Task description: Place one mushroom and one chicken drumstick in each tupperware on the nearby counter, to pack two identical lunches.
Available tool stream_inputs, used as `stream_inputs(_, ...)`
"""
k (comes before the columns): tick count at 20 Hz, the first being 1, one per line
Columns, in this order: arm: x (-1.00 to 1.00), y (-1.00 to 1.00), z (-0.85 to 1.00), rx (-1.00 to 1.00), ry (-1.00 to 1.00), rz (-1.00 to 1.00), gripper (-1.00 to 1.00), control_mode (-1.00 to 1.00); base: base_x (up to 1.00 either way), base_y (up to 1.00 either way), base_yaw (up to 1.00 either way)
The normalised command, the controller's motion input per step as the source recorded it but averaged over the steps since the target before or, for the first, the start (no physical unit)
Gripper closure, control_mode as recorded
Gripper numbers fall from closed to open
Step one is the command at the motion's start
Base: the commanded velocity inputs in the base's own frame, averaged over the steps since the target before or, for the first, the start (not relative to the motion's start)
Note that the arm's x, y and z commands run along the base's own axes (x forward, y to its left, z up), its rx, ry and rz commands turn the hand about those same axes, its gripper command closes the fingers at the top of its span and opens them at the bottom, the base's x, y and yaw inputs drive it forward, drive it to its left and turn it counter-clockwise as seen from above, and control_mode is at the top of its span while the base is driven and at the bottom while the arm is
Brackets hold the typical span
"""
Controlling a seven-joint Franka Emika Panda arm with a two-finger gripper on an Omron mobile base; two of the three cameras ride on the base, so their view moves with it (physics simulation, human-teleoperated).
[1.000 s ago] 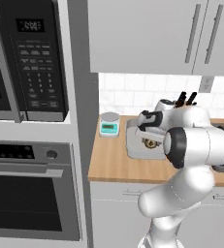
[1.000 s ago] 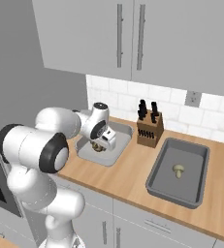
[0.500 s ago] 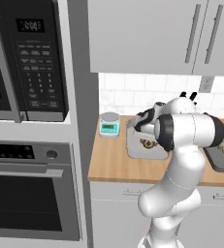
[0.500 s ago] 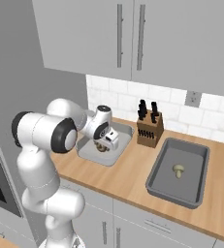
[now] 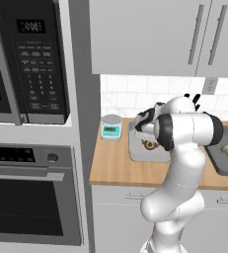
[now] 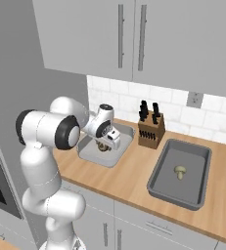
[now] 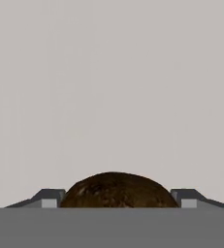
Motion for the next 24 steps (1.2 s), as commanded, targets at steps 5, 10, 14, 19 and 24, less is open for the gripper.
stream_inputs(5, -0.26, 0.00, -0.06, 0.00, -0.06, 0.00, -1.00, -1.00, 0.00, 0.00, 0.00)
stream_inputs(10, -0.23, 0.00, 0.13, 0.00, -0.02, 0.00, -1.00, -1.00, 0.00, 0.00, 0.00)
stream_inputs(14, -0.46, 0.00, 0.40, -0.03, -0.14, 0.01, -1.00, -1.00, 0.00, 0.00, 0.00)
stream_inputs(19, -0.56, 0.02, 0.46, -0.06, -0.16, 0.01, -1.00, -1.00, 0.00, 0.00, 0.00)
stream_inputs(24, -0.79, 0.10, 0.40, -0.06, -0.17, 0.01, -1.00, -1.00, 0.00, 0.00, 0.00)
